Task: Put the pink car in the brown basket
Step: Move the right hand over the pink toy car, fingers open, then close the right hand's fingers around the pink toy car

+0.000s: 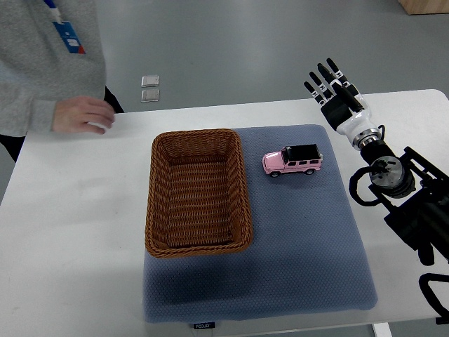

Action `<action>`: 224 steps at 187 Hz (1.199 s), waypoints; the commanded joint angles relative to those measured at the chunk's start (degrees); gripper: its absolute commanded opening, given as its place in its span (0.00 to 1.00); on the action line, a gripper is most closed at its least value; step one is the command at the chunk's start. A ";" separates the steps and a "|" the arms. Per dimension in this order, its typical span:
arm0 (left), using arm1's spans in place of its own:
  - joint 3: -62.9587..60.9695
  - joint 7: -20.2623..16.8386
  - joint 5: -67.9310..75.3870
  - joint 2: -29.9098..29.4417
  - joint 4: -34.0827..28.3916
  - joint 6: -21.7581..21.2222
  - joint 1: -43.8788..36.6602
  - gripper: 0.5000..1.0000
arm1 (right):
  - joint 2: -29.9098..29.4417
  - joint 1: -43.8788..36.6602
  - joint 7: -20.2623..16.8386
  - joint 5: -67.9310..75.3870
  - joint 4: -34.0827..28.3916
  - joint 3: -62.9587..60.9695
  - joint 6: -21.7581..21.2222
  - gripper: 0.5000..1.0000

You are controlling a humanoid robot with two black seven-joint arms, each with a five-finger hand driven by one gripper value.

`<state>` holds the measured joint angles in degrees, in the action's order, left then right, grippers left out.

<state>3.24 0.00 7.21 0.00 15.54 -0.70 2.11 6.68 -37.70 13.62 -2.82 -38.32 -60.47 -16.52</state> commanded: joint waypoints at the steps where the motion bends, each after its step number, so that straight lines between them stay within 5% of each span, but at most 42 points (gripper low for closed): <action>1: 0.01 0.00 0.00 0.00 0.01 0.00 0.00 1.00 | 0.00 0.00 0.00 0.00 0.00 0.00 0.00 0.83; 70: 0.10 0.00 0.00 0.00 0.01 0.00 0.00 1.00 | 1.32 -3.08 -0.70 -10.90 -0.18 3.08 -0.97 0.83; 112: 0.02 0.00 0.00 0.00 0.01 0.00 0.00 1.00 | 13.35 -13.89 -3.60 -44.19 -4.65 22.05 -10.46 0.83; 142: 0.01 0.00 0.00 0.00 0.01 0.00 0.00 1.00 | 17.93 -21.09 -3.52 -60.29 -11.77 36.11 -10.46 0.83; 224: 0.01 0.00 0.00 0.00 -0.07 0.00 0.00 1.00 | 16.79 -22.59 -6.59 -67.85 -10.55 48.34 -2.99 0.82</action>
<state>3.34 0.00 7.21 0.00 15.47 -0.70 2.11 23.56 -60.72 9.08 -70.27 -49.72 -12.41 -20.57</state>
